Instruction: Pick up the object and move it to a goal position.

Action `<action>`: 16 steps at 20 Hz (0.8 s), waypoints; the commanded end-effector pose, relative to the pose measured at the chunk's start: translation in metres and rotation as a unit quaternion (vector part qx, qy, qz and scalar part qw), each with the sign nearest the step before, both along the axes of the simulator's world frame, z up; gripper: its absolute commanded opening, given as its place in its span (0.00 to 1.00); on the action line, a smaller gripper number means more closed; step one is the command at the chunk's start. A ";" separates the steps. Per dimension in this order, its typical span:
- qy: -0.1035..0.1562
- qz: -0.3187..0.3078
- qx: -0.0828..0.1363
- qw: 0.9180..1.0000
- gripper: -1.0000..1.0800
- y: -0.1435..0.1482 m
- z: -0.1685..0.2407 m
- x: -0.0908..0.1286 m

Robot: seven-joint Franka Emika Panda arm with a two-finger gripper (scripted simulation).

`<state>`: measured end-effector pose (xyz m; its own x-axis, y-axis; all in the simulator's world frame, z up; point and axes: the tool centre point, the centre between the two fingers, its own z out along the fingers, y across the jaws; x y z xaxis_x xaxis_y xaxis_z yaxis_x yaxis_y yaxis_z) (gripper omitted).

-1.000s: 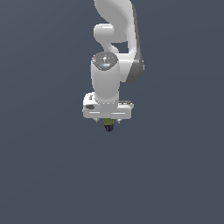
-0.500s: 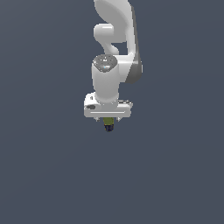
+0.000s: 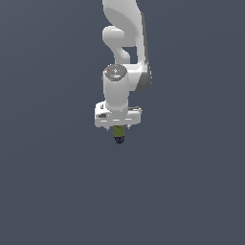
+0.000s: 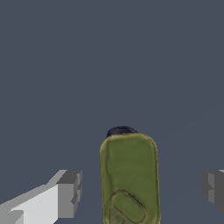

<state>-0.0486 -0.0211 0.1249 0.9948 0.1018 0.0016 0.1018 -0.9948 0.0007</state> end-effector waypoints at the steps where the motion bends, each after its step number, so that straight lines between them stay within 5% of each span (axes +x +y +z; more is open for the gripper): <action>1: 0.000 0.012 0.000 1.000 0.96 0.000 -0.007 -0.010; 16: 0.001 0.028 0.000 1.000 0.96 0.000 -0.024 -0.025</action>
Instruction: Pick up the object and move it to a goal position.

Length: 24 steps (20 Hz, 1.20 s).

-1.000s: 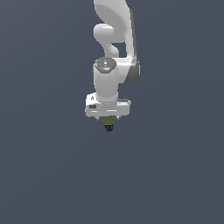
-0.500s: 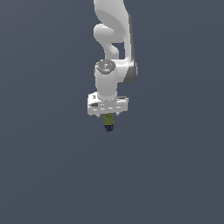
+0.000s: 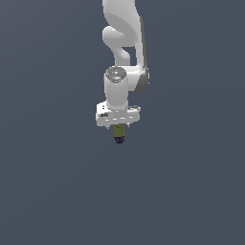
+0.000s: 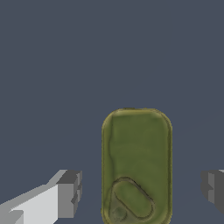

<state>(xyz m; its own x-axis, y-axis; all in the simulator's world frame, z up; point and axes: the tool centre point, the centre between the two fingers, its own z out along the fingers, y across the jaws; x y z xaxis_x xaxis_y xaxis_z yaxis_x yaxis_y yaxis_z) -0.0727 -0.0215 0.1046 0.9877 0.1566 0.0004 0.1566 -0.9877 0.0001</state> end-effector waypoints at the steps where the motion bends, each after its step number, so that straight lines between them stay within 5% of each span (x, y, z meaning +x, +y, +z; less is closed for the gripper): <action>1: 0.000 0.000 0.000 1.000 0.96 0.000 -0.007 -0.001; 13: 0.000 0.001 0.000 1.000 0.96 0.000 -0.046 -0.001; 14: 0.000 0.001 0.000 1.000 0.00 0.000 -0.046 -0.001; 24: 0.000 0.001 0.000 1.000 0.00 0.000 -0.045 -0.002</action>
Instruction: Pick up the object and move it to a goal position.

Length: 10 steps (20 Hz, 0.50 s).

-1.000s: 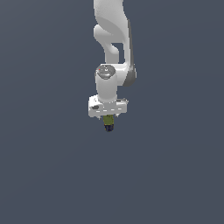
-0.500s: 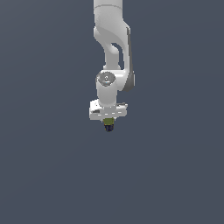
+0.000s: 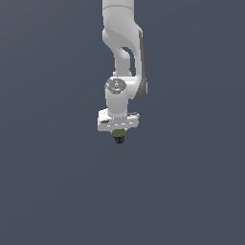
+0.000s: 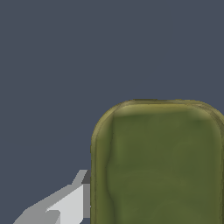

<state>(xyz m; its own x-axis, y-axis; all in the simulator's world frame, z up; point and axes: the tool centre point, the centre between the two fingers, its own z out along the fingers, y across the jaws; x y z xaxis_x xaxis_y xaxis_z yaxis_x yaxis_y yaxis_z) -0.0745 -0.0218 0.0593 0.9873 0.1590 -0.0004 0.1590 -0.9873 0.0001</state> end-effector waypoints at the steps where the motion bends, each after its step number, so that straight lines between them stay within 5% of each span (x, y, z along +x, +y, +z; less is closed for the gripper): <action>1: 0.000 0.000 0.000 1.000 0.00 0.000 0.000 0.000; 10: 0.000 0.000 0.000 1.000 0.00 -0.012 0.024 0.010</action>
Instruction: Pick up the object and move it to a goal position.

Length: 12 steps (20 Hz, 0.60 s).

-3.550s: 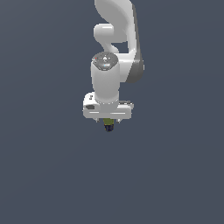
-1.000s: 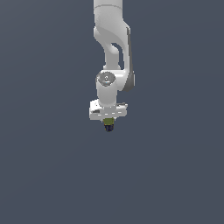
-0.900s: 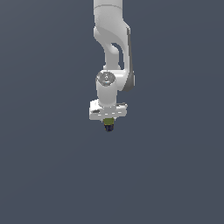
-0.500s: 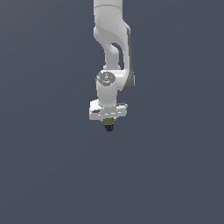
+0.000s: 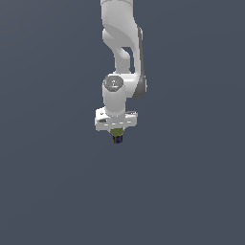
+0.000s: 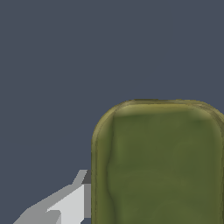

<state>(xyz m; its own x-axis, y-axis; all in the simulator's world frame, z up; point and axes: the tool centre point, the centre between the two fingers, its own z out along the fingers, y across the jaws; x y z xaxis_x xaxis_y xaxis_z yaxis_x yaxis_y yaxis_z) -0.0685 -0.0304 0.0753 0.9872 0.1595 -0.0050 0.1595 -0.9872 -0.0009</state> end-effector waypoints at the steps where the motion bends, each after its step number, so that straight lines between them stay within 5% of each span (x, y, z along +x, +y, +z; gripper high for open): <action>1: -0.002 0.000 0.000 1.000 0.00 -0.006 0.013 0.006; 12: -0.002 0.000 0.000 1.000 0.00 -0.046 0.096 0.041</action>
<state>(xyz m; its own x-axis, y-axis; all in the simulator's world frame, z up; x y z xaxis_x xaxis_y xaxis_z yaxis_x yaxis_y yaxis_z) -0.0336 -0.0697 0.1558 0.9872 0.1592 -0.0040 0.1592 -0.9872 -0.0014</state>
